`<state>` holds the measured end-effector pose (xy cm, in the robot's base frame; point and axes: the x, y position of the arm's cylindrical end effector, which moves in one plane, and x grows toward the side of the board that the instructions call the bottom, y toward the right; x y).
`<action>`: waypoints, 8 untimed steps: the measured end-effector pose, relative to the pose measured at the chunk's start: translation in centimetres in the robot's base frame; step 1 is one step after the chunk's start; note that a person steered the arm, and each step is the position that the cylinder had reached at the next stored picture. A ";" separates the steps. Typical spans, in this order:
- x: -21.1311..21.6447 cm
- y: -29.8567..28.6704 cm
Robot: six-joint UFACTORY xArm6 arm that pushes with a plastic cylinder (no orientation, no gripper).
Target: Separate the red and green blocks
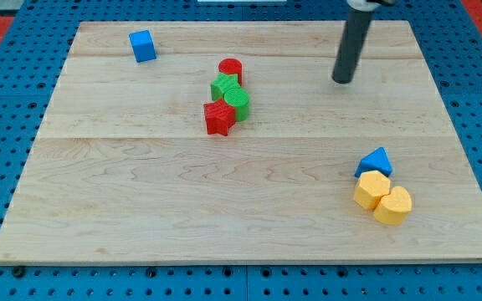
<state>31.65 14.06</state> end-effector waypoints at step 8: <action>10.6 -13.0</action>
<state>42.22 1.02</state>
